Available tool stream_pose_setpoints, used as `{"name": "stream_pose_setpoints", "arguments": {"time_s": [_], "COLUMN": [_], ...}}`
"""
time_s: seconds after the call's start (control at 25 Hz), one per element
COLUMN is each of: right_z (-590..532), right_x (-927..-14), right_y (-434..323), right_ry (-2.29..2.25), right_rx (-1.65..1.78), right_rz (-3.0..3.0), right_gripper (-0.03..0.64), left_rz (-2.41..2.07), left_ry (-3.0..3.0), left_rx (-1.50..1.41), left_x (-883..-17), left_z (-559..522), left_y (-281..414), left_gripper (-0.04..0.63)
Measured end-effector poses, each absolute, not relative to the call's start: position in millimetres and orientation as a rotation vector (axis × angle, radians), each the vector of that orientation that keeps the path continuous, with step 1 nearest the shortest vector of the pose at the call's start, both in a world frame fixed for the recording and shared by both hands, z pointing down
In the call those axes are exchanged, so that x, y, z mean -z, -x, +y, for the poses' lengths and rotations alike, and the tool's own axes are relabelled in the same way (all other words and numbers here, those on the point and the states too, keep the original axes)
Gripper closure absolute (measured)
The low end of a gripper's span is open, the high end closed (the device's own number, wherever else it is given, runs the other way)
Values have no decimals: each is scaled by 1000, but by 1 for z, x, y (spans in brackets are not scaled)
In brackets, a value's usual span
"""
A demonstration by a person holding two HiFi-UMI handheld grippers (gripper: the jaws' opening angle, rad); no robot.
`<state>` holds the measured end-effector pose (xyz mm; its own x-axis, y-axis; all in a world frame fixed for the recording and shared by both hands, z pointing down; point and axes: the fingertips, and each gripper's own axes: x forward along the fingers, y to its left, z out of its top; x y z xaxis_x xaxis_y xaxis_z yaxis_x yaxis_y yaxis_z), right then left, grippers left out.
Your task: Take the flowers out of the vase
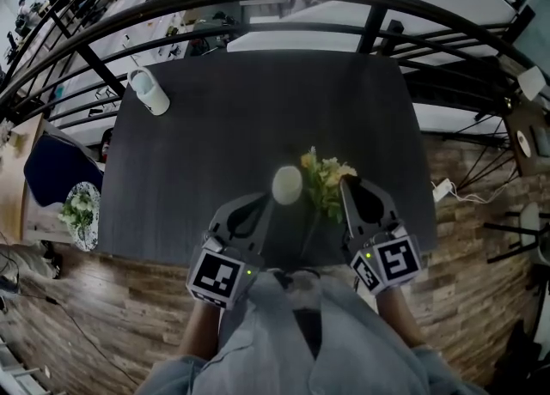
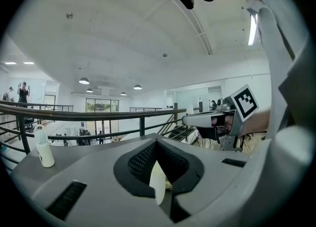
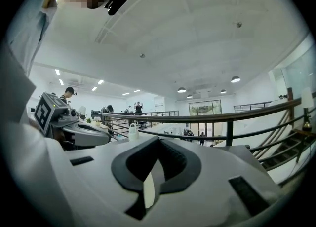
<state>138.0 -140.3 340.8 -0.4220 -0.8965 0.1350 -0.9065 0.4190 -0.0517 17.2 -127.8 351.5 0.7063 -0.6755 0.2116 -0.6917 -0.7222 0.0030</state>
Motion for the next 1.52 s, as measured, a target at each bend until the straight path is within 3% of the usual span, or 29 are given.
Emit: {"name": "stream_pose_setpoints", "arguments": {"time_s": [1.52], "right_z": [-135], "right_x": [-340], "right_y": [-135], "right_ry": [-1596], "right_rx": [-132], "right_rz": [-2559], "right_gripper": [615], "left_rz": [-1113], "left_ry": [-2852], "left_rx": [-286], "left_x": [-343], "left_z": [-128], "left_y": [-28], "left_gripper": [595]}}
